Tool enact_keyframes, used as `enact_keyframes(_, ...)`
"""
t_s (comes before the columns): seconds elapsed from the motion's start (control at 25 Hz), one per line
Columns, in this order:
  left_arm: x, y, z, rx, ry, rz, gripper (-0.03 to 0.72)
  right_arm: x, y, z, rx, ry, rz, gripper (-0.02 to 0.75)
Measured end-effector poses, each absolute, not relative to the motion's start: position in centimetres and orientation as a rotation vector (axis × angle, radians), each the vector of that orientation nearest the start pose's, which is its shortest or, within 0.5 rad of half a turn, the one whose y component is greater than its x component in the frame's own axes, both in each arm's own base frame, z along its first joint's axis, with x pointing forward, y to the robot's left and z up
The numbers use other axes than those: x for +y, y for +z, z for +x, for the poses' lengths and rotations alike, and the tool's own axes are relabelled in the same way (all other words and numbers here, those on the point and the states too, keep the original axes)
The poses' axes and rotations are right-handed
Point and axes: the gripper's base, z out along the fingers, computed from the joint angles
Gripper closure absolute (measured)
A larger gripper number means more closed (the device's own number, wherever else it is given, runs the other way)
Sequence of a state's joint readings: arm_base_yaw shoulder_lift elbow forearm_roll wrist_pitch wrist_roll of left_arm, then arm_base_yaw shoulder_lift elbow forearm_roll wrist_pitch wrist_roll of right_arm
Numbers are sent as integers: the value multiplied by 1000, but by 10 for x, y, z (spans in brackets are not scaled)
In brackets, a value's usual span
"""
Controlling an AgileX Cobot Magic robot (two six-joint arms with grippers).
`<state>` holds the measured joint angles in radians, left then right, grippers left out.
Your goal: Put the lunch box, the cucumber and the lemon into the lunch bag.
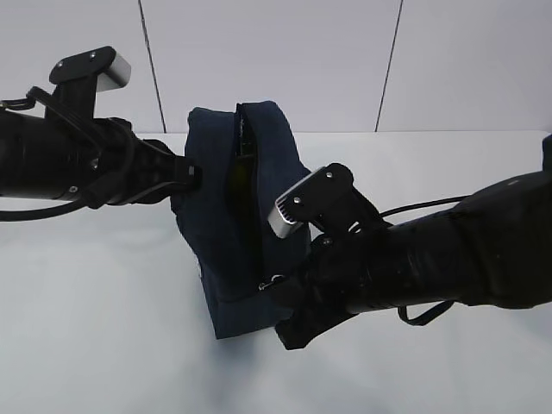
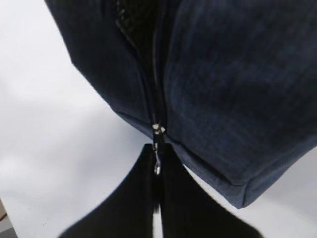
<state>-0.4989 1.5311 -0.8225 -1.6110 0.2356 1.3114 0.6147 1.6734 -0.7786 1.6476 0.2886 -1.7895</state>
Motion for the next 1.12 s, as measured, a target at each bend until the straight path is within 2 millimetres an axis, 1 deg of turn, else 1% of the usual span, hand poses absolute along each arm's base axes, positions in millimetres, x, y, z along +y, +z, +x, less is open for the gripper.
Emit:
enact_keyframes(0.28, -170, 228, 268, 2224, -700, 360, 691, 208, 178, 247, 2138, 587, -1010, 730)
enact_keyframes(0.6, -170, 228, 268, 2224, -698, 359, 691, 210, 179, 246, 2127, 621, -1028, 730)
enact_keyframes(0.92, -170, 228, 268, 2224, -696, 358, 691, 210, 180, 245, 2118, 618, -1041, 730)
enact_keyframes(1.12, -170, 226, 269, 2230, -695, 358, 692, 208, 196, 243, 2066, 620, -1036, 730)
